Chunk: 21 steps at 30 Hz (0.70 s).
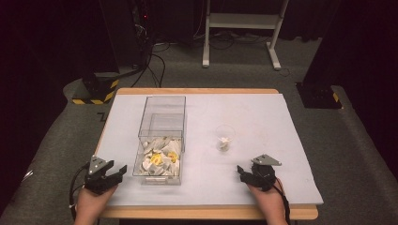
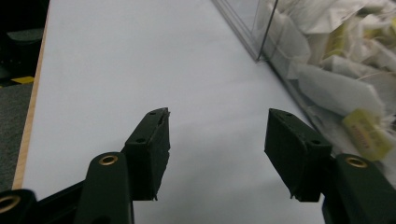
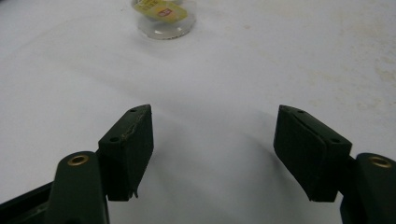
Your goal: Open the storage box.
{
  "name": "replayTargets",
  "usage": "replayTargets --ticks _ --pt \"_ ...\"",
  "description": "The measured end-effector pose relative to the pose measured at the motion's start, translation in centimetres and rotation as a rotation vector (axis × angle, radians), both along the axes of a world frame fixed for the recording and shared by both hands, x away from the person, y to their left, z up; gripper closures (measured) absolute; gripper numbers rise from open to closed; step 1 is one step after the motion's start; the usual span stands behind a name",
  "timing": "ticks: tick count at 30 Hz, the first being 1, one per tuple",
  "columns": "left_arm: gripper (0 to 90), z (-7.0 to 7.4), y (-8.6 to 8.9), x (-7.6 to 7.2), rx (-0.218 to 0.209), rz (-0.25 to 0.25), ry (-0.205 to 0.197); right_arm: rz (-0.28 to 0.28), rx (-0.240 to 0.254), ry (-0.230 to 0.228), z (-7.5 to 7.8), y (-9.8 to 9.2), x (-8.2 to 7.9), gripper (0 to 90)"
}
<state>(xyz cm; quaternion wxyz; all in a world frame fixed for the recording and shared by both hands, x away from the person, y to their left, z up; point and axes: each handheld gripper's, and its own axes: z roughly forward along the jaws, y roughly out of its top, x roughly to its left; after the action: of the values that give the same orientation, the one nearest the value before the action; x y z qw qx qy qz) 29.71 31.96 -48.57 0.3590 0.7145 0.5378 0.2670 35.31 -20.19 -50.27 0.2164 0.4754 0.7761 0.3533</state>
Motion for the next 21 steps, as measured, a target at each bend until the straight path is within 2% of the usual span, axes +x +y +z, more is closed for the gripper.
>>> replayTargets --ticks 3,11,21 --pt "40.5 0.5 -0.4 -0.5 0.017 -0.01 -0.014 0.002 -0.002 0.009 0.0 0.0 0.1 29.4" --pt "39.8 1.8 -0.9 -1.4 0.016 -0.041 -0.045 0.004 -0.001 0.026 -0.1 0.1 0.2 30.9" --pt "38.9 2.8 -1.3 -1.6 -0.033 -0.082 -0.077 0.002 -0.013 0.032 -0.1 0.2 0.3 31.8"
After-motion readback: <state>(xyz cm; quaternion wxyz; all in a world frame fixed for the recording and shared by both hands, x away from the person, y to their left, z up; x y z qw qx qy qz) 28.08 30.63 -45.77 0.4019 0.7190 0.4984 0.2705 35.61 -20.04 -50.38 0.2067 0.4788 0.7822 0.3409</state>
